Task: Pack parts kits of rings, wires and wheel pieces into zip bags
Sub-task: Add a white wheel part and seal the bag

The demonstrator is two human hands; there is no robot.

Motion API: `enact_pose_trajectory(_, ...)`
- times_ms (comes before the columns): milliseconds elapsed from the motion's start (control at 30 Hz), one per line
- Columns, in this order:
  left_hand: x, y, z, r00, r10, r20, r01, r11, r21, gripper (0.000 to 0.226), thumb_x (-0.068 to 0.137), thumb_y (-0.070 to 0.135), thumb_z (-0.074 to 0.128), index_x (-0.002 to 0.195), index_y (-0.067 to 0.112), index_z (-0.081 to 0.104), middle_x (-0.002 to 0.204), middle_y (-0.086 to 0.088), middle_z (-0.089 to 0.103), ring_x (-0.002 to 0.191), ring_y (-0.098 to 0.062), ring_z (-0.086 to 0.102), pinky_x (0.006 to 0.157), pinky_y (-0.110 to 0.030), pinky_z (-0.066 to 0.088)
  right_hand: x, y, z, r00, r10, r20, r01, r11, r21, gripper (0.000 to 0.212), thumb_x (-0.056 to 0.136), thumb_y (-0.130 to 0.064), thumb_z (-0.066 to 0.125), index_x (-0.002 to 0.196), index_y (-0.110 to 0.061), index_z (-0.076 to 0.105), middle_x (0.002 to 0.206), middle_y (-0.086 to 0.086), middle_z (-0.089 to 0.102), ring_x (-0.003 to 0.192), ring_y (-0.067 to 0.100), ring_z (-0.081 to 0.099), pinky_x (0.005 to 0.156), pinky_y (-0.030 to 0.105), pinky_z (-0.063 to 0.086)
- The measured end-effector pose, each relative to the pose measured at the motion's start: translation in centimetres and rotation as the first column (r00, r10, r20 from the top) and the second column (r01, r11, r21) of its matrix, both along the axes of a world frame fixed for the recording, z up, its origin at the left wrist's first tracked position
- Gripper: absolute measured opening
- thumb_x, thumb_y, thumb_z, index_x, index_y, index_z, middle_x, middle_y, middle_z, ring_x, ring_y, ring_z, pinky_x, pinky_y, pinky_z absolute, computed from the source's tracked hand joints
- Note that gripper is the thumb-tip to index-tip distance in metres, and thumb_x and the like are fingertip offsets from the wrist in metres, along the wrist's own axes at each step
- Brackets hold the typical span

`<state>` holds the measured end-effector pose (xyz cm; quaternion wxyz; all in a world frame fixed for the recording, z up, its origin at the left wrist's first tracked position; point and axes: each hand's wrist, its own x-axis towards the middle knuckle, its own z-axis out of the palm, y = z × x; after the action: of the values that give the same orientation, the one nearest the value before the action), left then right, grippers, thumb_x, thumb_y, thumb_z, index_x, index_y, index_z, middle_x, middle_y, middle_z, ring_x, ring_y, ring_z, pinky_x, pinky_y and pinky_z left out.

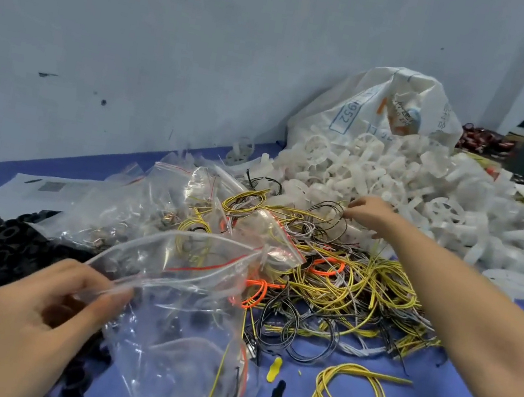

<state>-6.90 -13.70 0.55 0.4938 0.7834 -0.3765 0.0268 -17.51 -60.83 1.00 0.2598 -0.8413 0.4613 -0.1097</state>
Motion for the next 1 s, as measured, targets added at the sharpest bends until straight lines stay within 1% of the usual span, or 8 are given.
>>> enact_pose_trajectory(133,0.2,-0.1,-0.5,1.0,-0.014,0.018,0.015,1.0,-0.025,0.056,0.073,0.076,0.062,0.097,0.026,0.07,0.073,0.004,0.065,0.058,-0.016,0.061,0.047,-0.025,0.044,-0.1,0.5,1.0,0.993,-0.095,0.066,0.075,0.962,0.263,0.058,0.088,-0.041,0.061,0.135,-0.011,0.045,0.143,0.014,0.039,0.109,0.034,0.05,0.067,0.04,0.056)
enact_pose_trajectory(300,-1.5,-1.3,0.6,0.99,-0.044,0.131,0.049,0.998,-0.037,0.039,0.073,0.064,0.07,0.086,0.026,0.07,0.066,0.009,0.061,0.047,-0.001,0.052,0.047,-0.008,0.038,1.5,1.8,1.1,0.994,-0.081,-0.071,0.095,0.972,0.213,0.061,0.081,-0.05,0.068,0.117,-0.003,0.055,0.123,0.01,0.053,0.093,0.029,0.049,0.063,0.042,0.055)
enact_pose_trajectory(367,-2.2,-1.5,1.3,0.989,-0.04,0.141,0.047,0.998,-0.043,0.026,0.068,0.049,0.079,0.079,0.028,0.068,0.063,0.011,0.059,0.045,0.0,0.05,0.047,-0.004,0.034,2.3,2.3,0.3,0.989,-0.135,-0.056,0.14,0.986,0.091,0.055,0.087,-0.053,0.058,0.108,-0.003,0.059,0.103,0.005,0.061,0.08,0.023,0.051,0.075,0.041,0.055)
enact_pose_trajectory(467,-2.9,-1.4,1.9,0.988,-0.05,0.143,0.056,0.998,-0.036,0.009,0.069,0.037,0.07,0.071,0.029,0.066,0.064,0.011,0.059,0.048,-0.003,0.051,0.048,-0.006,0.034,2.7,1.9,-1.0,0.959,-0.267,0.092,0.263,0.963,0.054,0.048,0.092,-0.04,0.054,0.121,-0.001,0.054,0.117,0.015,0.061,0.101,0.029,0.057,0.087,0.037,0.05)
enact_pose_trajectory(567,-3.2,-1.4,2.2,0.988,-0.061,0.144,0.067,0.997,-0.04,0.016,0.068,0.036,0.078,0.069,0.028,0.064,0.064,0.011,0.059,0.051,-0.002,0.051,0.052,-0.005,0.034,2.3,2.0,-1.1,0.951,-0.292,0.1,0.283,0.955,0.091,0.062,0.084,-0.048,0.063,0.126,-0.003,0.053,0.123,0.016,0.059,0.111,0.032,0.056,0.088,0.037,0.048)
enact_pose_trajectory(767,-3.6,-1.8,2.3,0.987,-0.097,0.131,0.103,0.994,-0.045,0.017,0.067,0.042,0.07,0.067,0.026,0.066,0.067,0.005,0.06,0.054,-0.013,0.053,0.055,-0.019,0.04,1.4,1.8,-0.8,0.927,-0.337,0.162,0.292,0.923,0.25,0.031,0.081,-0.037,0.064,0.096,-0.009,0.061,0.079,0.005,0.059,0.063,0.018,0.049,0.048,0.025,0.035)
enact_pose_trajectory(867,-3.7,-1.7,2.5,0.988,-0.099,0.119,0.103,0.994,-0.024,0.022,0.07,0.041,0.083,0.064,0.026,0.068,0.067,0.006,0.061,0.052,-0.007,0.053,0.052,-0.016,0.039,0.8,1.5,-0.4,0.856,-0.445,0.263,0.348,0.872,0.344,0.018,0.077,-0.029,0.062,0.079,-0.011,0.057,0.077,0.007,0.061,0.055,0.019,0.045,0.05,0.025,0.038)
enact_pose_trajectory(1000,-4.0,-1.9,2.9,0.994,-0.08,0.071,0.084,0.995,-0.061,0.016,0.064,0.042,0.07,0.078,0.035,0.066,0.068,0.015,0.066,0.054,-0.005,0.057,0.054,-0.008,0.04,-0.6,0.7,1.3,0.635,-0.597,0.491,0.361,0.791,0.494,0.018,0.073,-0.027,0.053,0.079,-0.01,0.052,0.082,0.008,0.058,0.053,0.02,0.042,0.049,0.028,0.036)
